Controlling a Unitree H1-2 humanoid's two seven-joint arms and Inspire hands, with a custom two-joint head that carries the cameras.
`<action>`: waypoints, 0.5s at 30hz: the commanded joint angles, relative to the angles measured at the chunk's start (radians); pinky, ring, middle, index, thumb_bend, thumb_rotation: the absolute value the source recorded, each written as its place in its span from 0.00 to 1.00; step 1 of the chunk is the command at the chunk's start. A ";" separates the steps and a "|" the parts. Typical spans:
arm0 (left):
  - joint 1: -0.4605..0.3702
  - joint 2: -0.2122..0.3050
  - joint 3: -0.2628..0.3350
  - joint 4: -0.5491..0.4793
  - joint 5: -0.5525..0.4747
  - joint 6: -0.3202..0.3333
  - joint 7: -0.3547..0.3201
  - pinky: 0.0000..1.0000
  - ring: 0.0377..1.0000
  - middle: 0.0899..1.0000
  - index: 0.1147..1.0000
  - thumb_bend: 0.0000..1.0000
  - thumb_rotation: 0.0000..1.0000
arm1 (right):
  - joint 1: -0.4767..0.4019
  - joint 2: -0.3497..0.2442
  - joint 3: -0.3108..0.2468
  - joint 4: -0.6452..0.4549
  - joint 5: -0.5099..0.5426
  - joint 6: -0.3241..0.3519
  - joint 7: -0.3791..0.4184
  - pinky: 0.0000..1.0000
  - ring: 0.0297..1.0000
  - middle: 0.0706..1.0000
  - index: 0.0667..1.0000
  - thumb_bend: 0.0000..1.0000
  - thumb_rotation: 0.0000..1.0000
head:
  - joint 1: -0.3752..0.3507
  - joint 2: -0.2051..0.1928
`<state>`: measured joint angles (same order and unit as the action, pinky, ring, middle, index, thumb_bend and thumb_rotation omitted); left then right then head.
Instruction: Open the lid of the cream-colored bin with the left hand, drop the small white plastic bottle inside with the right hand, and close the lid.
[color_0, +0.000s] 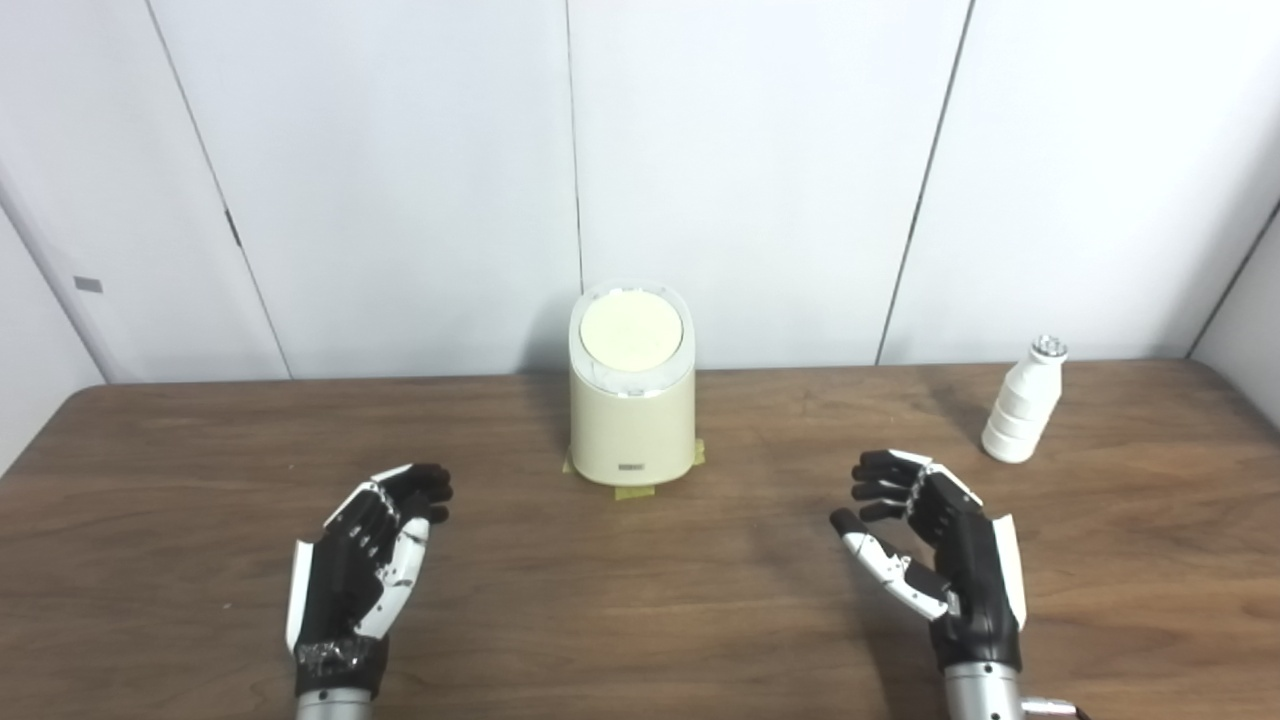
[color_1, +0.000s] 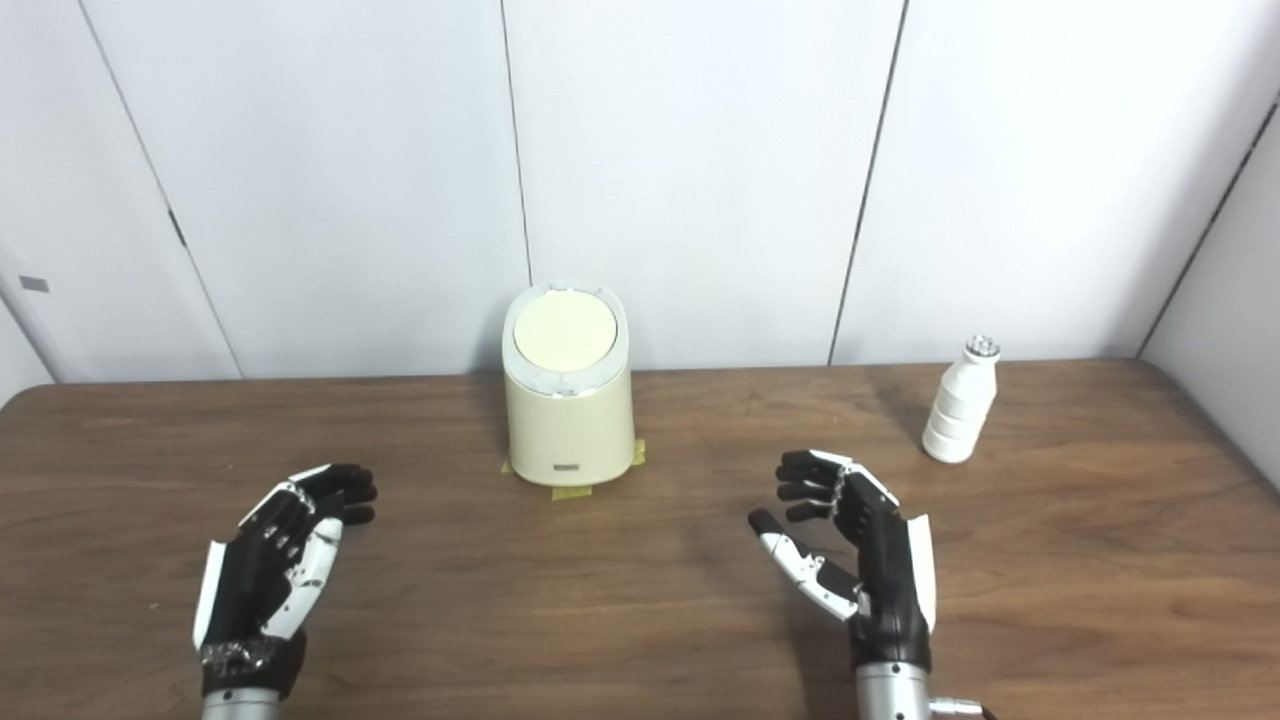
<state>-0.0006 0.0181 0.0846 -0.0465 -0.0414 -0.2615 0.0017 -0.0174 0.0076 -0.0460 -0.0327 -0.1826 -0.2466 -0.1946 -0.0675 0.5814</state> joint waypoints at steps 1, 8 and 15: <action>0.035 -0.020 -0.007 0.035 -0.018 -0.027 0.003 0.65 0.67 0.66 0.62 0.28 0.36 | -0.001 -0.011 0.001 0.014 -0.011 -0.026 0.003 0.49 0.57 0.58 0.58 0.33 0.11 | -0.001 0.001; 0.035 -0.023 -0.007 0.033 -0.031 -0.025 -0.001 0.64 0.66 0.66 0.62 0.26 0.32 | -0.002 -0.012 0.001 0.014 -0.011 -0.026 0.003 0.49 0.57 0.58 0.57 0.33 0.12 | -0.001 0.002; 0.034 -0.020 -0.007 0.039 -0.023 -0.028 -0.001 0.64 0.67 0.66 0.63 0.27 0.34 | -0.003 -0.009 0.002 0.017 -0.008 -0.027 0.002 0.49 0.57 0.58 0.58 0.33 0.09 | 0.000 0.002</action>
<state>-0.0007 0.0181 0.0844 -0.0466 -0.0415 -0.2616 0.0011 -0.0174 0.0076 -0.0459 -0.0321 -0.1784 -0.2469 -0.1944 -0.0660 0.5829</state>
